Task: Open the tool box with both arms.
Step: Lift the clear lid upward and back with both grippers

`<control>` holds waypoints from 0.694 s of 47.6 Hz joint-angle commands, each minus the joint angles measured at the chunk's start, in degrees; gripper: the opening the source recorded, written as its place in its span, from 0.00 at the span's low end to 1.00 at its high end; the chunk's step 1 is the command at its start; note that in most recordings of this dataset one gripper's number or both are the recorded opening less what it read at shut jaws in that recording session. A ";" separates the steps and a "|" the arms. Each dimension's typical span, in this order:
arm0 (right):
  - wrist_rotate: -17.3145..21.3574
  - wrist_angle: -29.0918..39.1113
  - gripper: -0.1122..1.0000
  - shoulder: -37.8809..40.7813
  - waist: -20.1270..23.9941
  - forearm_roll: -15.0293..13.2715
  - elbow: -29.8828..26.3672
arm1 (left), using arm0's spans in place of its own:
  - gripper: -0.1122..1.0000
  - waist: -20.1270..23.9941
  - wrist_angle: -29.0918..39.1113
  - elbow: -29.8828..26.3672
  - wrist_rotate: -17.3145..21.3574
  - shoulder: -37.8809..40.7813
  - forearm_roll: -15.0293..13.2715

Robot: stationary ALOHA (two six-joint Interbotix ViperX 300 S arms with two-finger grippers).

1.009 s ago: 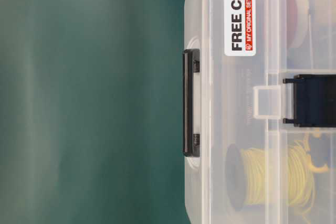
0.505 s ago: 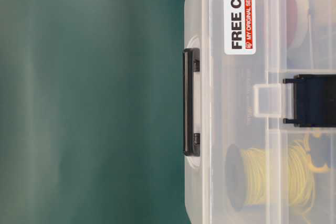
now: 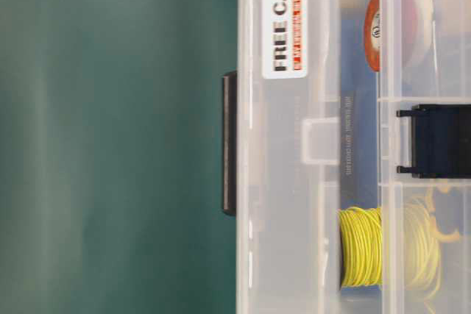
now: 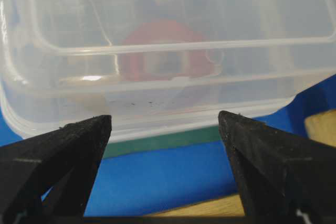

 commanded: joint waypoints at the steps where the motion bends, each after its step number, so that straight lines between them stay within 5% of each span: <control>1: 0.35 -1.05 0.85 -1.76 0.79 0.09 -3.96 | 0.92 0.44 -0.97 -3.60 -0.18 -1.58 -0.18; 33: 0.35 -1.05 0.85 -2.46 -2.55 -0.62 -4.75 | 0.92 4.22 -0.97 -5.10 -0.18 -2.11 -0.09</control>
